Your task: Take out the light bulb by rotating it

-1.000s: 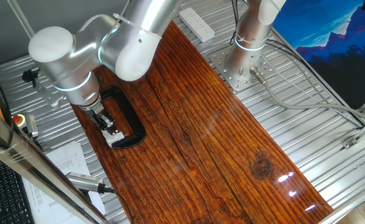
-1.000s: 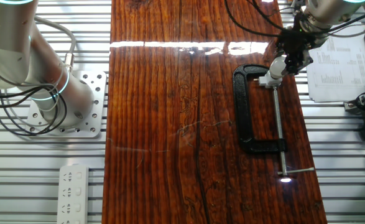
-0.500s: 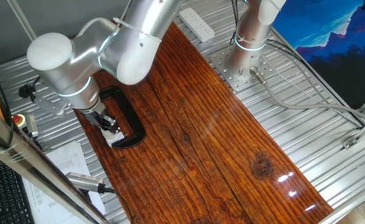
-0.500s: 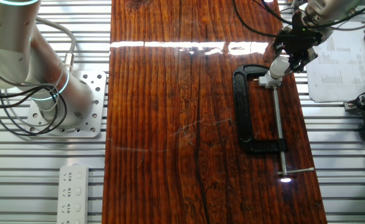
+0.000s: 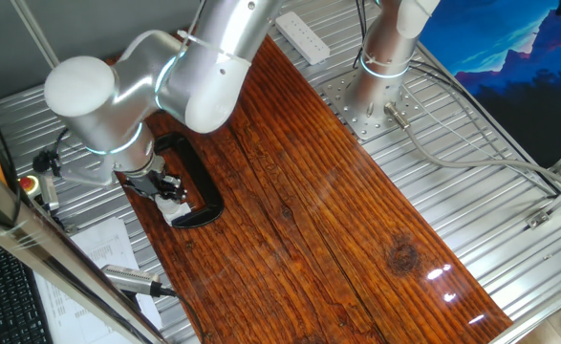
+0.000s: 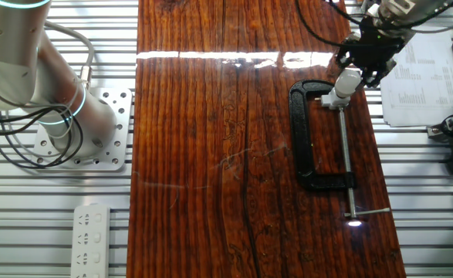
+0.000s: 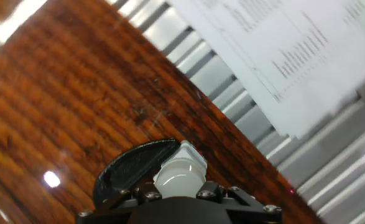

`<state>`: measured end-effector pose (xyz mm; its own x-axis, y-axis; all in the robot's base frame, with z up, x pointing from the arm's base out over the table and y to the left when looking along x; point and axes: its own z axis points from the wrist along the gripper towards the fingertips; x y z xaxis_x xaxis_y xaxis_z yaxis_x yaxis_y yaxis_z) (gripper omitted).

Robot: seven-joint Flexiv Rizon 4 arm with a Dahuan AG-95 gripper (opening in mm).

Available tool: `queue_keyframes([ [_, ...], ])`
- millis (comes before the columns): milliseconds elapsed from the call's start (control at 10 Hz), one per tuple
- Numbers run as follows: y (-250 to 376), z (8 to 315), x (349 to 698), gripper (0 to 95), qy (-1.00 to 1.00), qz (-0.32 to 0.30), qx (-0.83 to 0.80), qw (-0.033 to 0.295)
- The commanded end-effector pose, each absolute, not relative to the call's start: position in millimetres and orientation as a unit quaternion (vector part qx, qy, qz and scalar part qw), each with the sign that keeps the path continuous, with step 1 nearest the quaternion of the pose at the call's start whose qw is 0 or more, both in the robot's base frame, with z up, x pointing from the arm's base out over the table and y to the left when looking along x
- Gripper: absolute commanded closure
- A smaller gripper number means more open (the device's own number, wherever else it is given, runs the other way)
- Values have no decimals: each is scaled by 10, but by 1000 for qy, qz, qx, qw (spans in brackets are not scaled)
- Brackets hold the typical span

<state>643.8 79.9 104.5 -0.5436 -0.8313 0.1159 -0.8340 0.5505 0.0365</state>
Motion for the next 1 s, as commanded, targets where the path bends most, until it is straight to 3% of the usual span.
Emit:
queue_keyframes([
  [100, 816, 1037, 6425, 950, -801, 39, 592, 74],
  [1000, 814, 1028, 6424, 950, -705, 39, 705, 58],
])
